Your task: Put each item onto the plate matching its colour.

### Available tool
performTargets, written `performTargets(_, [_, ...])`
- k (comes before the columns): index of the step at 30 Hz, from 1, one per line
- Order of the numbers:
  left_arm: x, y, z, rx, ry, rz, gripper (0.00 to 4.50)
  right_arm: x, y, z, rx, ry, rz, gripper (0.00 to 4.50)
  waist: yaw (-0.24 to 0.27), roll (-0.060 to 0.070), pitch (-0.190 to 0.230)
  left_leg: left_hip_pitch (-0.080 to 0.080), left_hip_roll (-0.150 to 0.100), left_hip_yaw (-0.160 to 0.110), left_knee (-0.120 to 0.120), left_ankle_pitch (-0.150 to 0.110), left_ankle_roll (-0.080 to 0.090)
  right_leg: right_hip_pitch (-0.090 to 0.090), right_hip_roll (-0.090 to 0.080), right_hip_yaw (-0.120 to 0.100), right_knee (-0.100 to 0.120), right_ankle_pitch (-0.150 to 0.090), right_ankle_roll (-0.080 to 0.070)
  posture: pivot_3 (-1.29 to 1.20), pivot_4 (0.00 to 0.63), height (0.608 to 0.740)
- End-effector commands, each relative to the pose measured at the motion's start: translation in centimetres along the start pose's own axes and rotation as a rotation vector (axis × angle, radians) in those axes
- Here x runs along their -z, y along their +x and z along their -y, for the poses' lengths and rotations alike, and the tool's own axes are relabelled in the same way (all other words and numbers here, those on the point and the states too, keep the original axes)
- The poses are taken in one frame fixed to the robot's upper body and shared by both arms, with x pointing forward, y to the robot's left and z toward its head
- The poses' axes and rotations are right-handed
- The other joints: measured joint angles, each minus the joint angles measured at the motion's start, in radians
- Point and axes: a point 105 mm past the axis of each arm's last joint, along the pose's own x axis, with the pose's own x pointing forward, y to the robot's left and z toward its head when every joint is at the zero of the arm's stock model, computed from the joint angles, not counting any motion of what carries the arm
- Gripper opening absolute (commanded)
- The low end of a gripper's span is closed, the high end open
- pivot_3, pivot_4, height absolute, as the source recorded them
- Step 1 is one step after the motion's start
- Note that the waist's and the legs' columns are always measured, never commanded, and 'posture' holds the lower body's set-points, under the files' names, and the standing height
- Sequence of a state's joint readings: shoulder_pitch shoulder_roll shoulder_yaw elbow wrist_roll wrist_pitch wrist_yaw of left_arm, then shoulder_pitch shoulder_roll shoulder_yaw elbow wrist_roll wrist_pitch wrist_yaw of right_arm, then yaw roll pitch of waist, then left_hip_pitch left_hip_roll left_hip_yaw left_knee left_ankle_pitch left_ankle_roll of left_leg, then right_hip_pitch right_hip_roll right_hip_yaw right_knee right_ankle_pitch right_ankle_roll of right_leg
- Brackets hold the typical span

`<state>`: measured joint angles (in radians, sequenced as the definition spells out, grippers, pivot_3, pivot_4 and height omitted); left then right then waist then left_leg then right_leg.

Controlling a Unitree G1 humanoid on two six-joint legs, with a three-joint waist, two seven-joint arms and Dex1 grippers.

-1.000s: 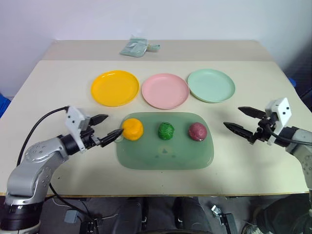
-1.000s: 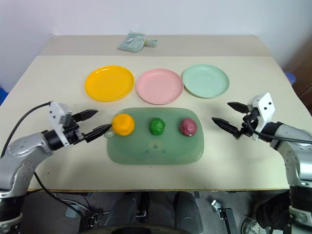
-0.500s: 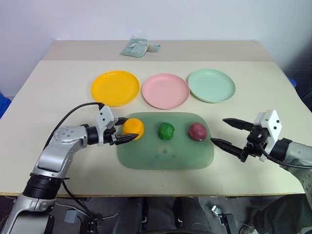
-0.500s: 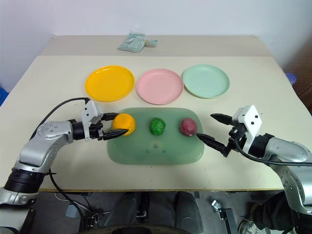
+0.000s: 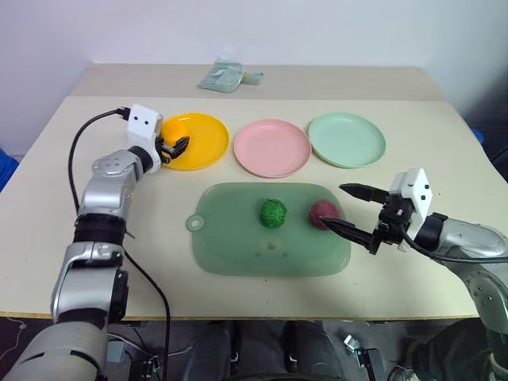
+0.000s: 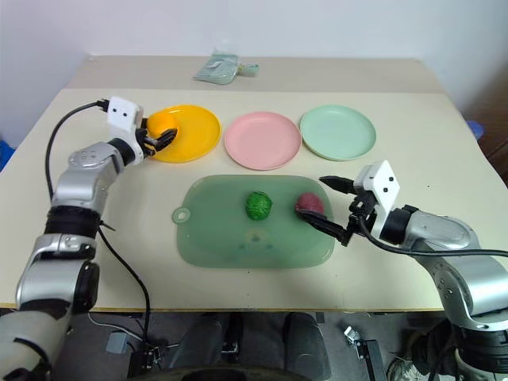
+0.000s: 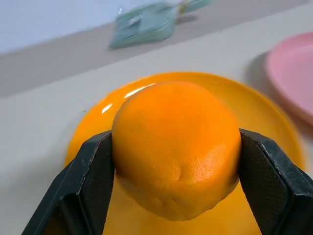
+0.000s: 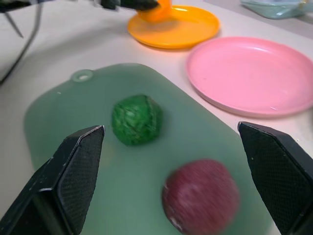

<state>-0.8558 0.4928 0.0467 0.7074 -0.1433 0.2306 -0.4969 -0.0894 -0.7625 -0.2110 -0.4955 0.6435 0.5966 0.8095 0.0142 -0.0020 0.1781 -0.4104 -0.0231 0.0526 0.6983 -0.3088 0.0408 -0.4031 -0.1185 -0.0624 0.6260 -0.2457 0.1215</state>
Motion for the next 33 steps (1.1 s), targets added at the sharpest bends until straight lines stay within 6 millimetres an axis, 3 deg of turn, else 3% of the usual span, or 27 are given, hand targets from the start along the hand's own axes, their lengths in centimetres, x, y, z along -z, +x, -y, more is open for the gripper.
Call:
performTargets(1, [-1.0,0.8,0.0,0.023,0.013,0.024,3.04,-0.9,0.7,-0.4,-0.013,-0.034,0.047,4.5,0.0,-0.001,0.001,0.0,0.0,0.0,0.0,0.0,0.0,0.0,0.0,0.0,0.0,0.0,0.0,0.0,0.15,0.74])
performTargets(2, [-1.0,0.9,-0.1,0.027,0.007,0.025,4.07,-0.9,0.9,-0.4,-0.011,-0.037,0.05,4.5,0.0,-0.002,0.001,0.0,0.0,0.0,0.0,0.0,0.0,0.0,0.0,0.0,0.0,0.0,0.001,0.0,0.15,0.74])
performTargets(3, [-1.2,1.0,-0.1,0.027,0.012,0.03,4.42,-0.9,1.3,-0.5,-0.008,-0.041,0.051,4.5,0.0,-0.002,0.001,0.0,0.0,0.0,0.0,0.0,0.0,0.0,0.0,0.0,0.0,0.0,0.001,0.0,0.15,0.74])
performTargets(7, [-2.3,0.8,-0.4,0.026,0.052,0.086,4.47,-0.9,2.2,-0.8,-0.022,-0.021,0.052,4.5,-0.001,-0.002,0.001,0.0,0.001,0.0,0.0,0.0,-0.001,0.0,0.0,0.0,0.0,0.0,0.001,0.0,0.15,0.74])
performTargets(11, [-5.4,-2.0,-0.3,0.071,0.083,0.32,4.47,-0.8,4.4,-2.5,-0.089,-0.046,0.033,4.5,-0.006,-0.002,0.001,0.0,0.001,0.0,0.0,0.0,-0.001,-0.001,0.0,0.0,0.0,0.0,0.001,0.0,0.15,0.74])
performTargets(14, [-5.1,-5.1,3.3,0.278,0.151,0.367,4.47,-0.1,6.2,-2.6,-0.082,-0.103,-0.011,4.5,-0.015,-0.002,0.001,0.0,0.002,0.0,-0.001,0.0,-0.002,-0.003,0.0,0.0,0.002,0.0,0.001,0.0,0.15,0.74])
performTargets(19, [-1.5,-10.7,10.2,0.657,0.16,0.236,4.47,1.3,8.7,-2.7,-0.079,-0.113,-0.075,4.5,-0.022,-0.001,0.001,0.0,0.002,0.0,0.0,0.001,-0.002,-0.002,-0.001,0.0,0.002,0.0,0.001,0.0,0.15,0.74])
performTargets(25, [1.2,-14.0,13.6,0.809,0.138,0.104,4.47,2.6,10.6,-2.2,-0.032,-0.108,-0.146,4.5,-0.009,-0.001,0.0,0.0,0.001,-0.001,0.0,0.001,-0.003,-0.002,-0.001,0.001,0.0,0.0,0.0,0.0,0.15,0.74])
performTargets(28, [1.6,-14.5,13.9,0.808,0.13,0.084,4.5,1.9,10.9,-2.2,-0.028,-0.103,-0.116,3.63,-0.006,-0.001,0.0,0.0,0.001,-0.001,0.0,0.001,-0.003,-0.002,-0.001,0.001,0.0,0.0,0.0,0.0,0.15,0.74])
performTargets(31, [1.7,-14.7,13.9,0.802,0.124,0.082,4.5,0.8,10.9,-2.3,-0.03,-0.115,-0.075,2.27,-0.004,-0.001,0.0,0.0,0.001,-0.001,0.0,0.001,-0.003,-0.002,-0.001,0.001,0.0,0.0,0.0,0.0,0.15,0.74])
performTargets(33, [1.7,-14.7,14.1,0.801,0.121,0.083,4.5,-0.5,10.6,-1.6,-0.008,-0.121,-0.04,2.01,-0.003,-0.001,0.0,0.0,0.001,-0.001,0.0,0.001,-0.003,-0.002,-0.001,0.001,0.0,0.0,0.0,0.0,0.15,0.74])
